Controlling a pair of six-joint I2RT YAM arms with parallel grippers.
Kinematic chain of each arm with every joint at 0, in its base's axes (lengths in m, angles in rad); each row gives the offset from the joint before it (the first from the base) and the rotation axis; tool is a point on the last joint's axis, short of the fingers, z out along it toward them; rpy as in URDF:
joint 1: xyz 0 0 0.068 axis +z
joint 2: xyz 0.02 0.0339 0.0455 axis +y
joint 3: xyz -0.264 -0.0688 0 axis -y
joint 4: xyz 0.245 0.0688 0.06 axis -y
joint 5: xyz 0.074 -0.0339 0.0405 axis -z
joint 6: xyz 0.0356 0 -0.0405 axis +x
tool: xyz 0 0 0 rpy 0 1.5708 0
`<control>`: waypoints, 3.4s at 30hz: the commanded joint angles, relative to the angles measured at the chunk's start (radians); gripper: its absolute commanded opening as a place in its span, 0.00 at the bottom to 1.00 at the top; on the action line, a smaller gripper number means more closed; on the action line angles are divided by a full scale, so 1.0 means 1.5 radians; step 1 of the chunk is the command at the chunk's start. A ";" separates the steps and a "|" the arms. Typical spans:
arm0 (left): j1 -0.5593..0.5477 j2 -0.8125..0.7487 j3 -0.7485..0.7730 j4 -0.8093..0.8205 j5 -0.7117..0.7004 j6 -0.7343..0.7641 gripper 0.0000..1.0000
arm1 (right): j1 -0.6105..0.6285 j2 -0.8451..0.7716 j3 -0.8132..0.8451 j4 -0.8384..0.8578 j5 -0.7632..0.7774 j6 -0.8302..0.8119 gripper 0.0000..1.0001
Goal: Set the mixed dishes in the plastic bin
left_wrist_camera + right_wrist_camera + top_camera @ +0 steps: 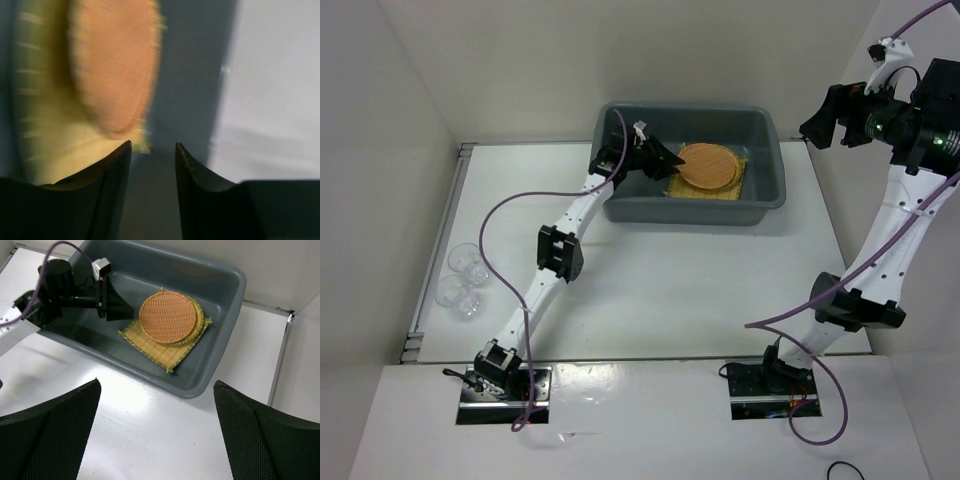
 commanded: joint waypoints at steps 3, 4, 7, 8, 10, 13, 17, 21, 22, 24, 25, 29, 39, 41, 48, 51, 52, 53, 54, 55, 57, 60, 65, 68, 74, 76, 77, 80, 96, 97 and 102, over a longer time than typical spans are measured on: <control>0.061 -0.269 0.018 -0.283 -0.226 0.328 0.51 | -0.005 -0.074 -0.071 0.007 0.003 0.014 0.98; 0.067 -0.302 0.018 -0.308 -0.263 0.359 0.55 | -0.005 -0.092 -0.081 0.013 0.011 0.023 0.98; 0.079 -0.427 0.018 -0.404 -0.464 0.474 0.76 | -0.005 -0.126 -0.130 0.019 0.005 0.038 0.98; 0.079 -0.454 0.018 -0.463 -0.606 0.502 0.99 | -0.005 -0.134 -0.142 0.019 -0.002 0.038 0.98; 0.117 -0.511 0.009 -0.544 -0.693 0.514 1.00 | -0.005 -0.143 -0.175 0.025 -0.017 0.044 0.98; 0.267 -0.531 0.001 -0.702 -0.582 0.503 1.00 | 0.002 -0.149 -0.198 0.034 -0.024 0.051 0.98; 0.297 -0.725 -0.378 -0.696 -0.675 0.487 1.00 | 0.002 -0.122 -0.198 0.040 -0.031 0.057 0.98; 0.304 -0.849 -0.653 -0.616 -0.722 0.480 1.00 | 0.002 -0.088 -0.182 0.046 -0.064 0.082 0.98; 0.323 -0.871 -0.765 -0.583 -0.699 0.469 1.00 | 0.002 -0.088 -0.176 0.046 -0.072 0.082 0.98; 0.393 -0.948 -0.888 -0.528 -0.617 0.469 1.00 | 0.002 -0.071 -0.176 0.046 -0.072 0.088 0.98; 0.412 -0.992 -0.987 -0.486 -0.604 0.481 1.00 | 0.002 -0.071 -0.176 0.046 -0.072 0.081 0.98; 0.455 -1.037 -1.122 -0.439 -0.604 0.488 1.00 | 0.025 -0.056 -0.192 0.030 -0.039 0.040 0.98; 0.471 -0.981 -1.184 -0.391 -0.598 0.494 1.00 | 0.040 -0.068 -0.199 0.030 -0.025 0.040 0.98; 0.471 -0.967 -1.200 -0.374 -0.592 0.494 1.00 | 0.040 -0.068 -0.205 0.030 -0.025 0.040 0.98; 0.484 -0.926 -1.240 -0.333 -0.548 0.516 1.00 | 0.040 -0.089 -0.218 0.030 -0.019 0.040 0.98; 0.484 -0.909 -1.255 -0.317 -0.531 0.523 1.00 | 0.040 -0.104 -0.232 0.036 -0.012 0.040 0.98; 0.484 -0.909 -1.255 -0.311 -0.530 0.523 0.99 | 0.040 -0.110 -0.232 0.036 -0.012 0.040 0.98; 0.484 -0.903 -1.255 -0.311 -0.530 0.529 0.95 | 0.040 -0.110 -0.241 0.036 -0.012 0.040 0.98; 0.484 -0.903 -1.255 -0.311 -0.530 0.529 0.92 | 0.040 -0.116 -0.247 0.036 -0.012 0.040 0.98; 0.484 -0.903 -1.255 -0.304 -0.523 0.529 0.84 | 0.040 -0.122 -0.247 0.036 -0.012 0.040 0.98; 0.484 -0.903 -1.255 -0.304 -0.523 0.535 0.44 | 0.040 -0.123 -0.259 0.036 -0.018 0.040 0.98; 0.484 -0.909 -1.223 -0.313 -0.509 0.507 0.00 | 0.040 -0.130 -0.259 0.036 -0.019 0.040 0.98; 0.484 -0.983 -1.170 -0.252 -0.421 0.430 0.00 | 0.040 -0.143 -0.265 0.036 -0.025 0.040 0.98; 0.490 -1.105 -1.189 -0.062 -0.264 0.357 0.00 | 0.040 -0.150 -0.271 0.036 -0.025 0.040 0.98; 0.419 -1.072 -1.196 0.319 -0.063 0.164 0.00 | 0.040 -0.191 -0.317 0.036 -0.025 0.034 0.98; 0.363 -1.054 -1.165 0.326 -0.076 0.171 0.00 | 0.040 -0.203 -0.342 0.042 -0.025 0.034 0.98; 0.344 -1.034 -1.146 0.320 -0.084 0.185 0.00 | 0.040 -0.216 -0.350 0.042 -0.025 0.034 0.98; 0.265 -0.966 -1.029 0.229 -0.101 0.289 0.00 | 0.040 -0.242 -0.373 0.056 -0.025 0.040 0.98; -0.004 -0.289 -0.039 -0.546 -0.553 0.516 0.00 | 0.040 -0.242 -0.347 0.056 0.001 0.047 0.98; -0.004 -0.273 0.006 -0.554 -0.553 0.516 0.00 | 0.040 -0.236 -0.347 0.056 0.007 0.047 0.98; 0.003 -0.236 0.000 -0.528 -0.538 0.516 0.00 | 0.040 -0.236 -0.354 0.056 0.007 0.047 0.98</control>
